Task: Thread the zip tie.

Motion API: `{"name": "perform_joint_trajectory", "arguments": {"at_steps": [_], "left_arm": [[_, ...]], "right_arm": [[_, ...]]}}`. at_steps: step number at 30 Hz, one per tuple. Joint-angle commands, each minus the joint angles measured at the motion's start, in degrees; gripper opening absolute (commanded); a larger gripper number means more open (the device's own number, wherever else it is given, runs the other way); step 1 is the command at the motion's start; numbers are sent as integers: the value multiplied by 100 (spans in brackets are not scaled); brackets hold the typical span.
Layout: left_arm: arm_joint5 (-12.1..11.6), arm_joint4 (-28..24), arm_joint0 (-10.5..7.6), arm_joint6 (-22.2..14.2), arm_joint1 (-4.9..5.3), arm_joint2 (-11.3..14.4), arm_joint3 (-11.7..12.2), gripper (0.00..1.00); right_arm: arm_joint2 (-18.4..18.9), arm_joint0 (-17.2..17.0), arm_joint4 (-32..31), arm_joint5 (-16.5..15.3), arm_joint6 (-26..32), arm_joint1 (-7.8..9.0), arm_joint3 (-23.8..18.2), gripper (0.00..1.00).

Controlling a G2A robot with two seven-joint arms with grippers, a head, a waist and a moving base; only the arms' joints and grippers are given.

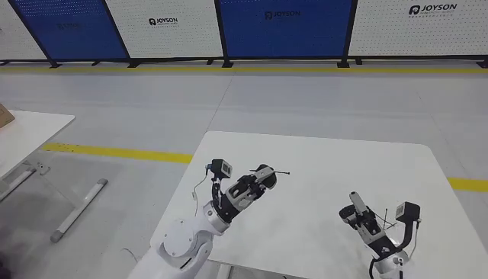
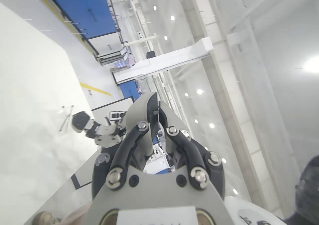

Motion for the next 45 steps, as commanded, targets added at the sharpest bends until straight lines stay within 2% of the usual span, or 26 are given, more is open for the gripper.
{"name": "perform_joint_trajectory", "arguments": {"at_steps": [1, 5, 13, 16, 20, 27, 30, 40, 43, 45], "left_arm": [[-62, -28, 95, 22, 6, -68, -205, 0], [-80, -6, 210, 9, 17, -149, -375, 0], [-28, 32, 210, 66, 15, -145, -352, 0], [228, 169, 91, 147, 5, -40, -154, 0], [499, 405, -121, 256, -20, 180, 260, 0], [749, 782, -323, 399, -42, 388, 1023, 0], [822, 843, -373, 422, -47, 426, 1202, 0], [808, 730, -407, 474, -60, 442, 1171, 0], [471, 618, -388, 475, -62, 368, 858, 0], [184, 499, -269, 445, -55, 270, 553, 0]], "right_arm": [[0, 0, 0, 0, 0, 0, 0, 100], [0, 0, 0, 0, 0, 0, 0, 100], [0, 0, 0, 0, 0, 0, 0, 100], [0, 0, 0, 0, 0, 0, 0, 100], [0, 0, 0, 0, 0, 0, 0, 100], [0, 0, 0, 0, 0, 0, 0, 100], [0, 0, 0, 0, 0, 0, 0, 100], [0, 0, 0, 0, 0, 0, 0, 100], [0, 0, 0, 0, 0, 0, 0, 100], [0, 0, 0, 0, 0, 0, 0, 100]]}}
